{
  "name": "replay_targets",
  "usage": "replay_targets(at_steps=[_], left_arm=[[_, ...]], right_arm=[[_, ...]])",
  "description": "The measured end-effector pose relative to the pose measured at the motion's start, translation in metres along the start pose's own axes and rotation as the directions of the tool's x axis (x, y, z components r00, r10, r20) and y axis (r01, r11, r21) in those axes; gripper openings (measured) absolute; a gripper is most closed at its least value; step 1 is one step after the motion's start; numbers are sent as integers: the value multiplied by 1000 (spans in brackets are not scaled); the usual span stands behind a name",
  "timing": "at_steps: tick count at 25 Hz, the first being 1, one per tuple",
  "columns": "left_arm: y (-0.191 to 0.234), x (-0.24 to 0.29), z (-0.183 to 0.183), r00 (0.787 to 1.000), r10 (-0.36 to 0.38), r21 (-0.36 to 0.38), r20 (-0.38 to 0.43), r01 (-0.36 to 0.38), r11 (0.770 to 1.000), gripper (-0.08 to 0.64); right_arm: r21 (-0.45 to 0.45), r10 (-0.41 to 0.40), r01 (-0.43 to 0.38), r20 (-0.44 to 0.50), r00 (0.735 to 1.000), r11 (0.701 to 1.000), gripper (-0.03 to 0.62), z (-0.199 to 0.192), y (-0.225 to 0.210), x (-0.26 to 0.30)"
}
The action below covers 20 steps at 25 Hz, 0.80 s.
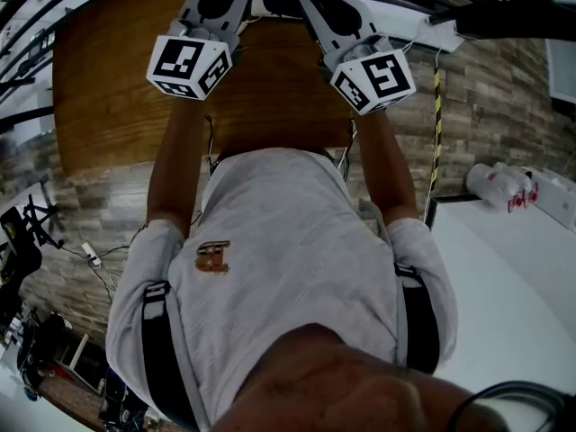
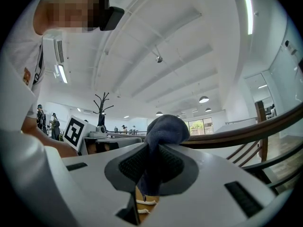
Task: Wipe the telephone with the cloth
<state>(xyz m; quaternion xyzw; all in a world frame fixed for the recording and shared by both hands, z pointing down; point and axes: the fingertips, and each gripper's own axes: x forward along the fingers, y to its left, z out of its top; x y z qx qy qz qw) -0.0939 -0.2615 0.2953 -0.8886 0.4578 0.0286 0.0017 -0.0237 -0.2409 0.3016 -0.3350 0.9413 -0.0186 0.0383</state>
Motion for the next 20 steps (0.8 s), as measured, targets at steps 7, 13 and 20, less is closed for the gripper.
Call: replay_targets(at_steps=[7, 13, 20], left_arm=[[-3, 6, -1, 1000, -3, -4, 0, 3, 1000, 18], [-10, 8, -1, 1000, -9, -2, -3, 9, 1000, 18], [-11, 5, -4, 1000, -7, -7, -1, 7, 1000, 18]], right_arm=[[-16, 7, -7, 0, 1000, 1000, 72, 0, -1, -5], [-19, 3, -3, 2, 1000, 1000, 72, 2, -4, -11], [-16, 1, -1, -3, 1000, 1000, 72, -3, -3, -13]])
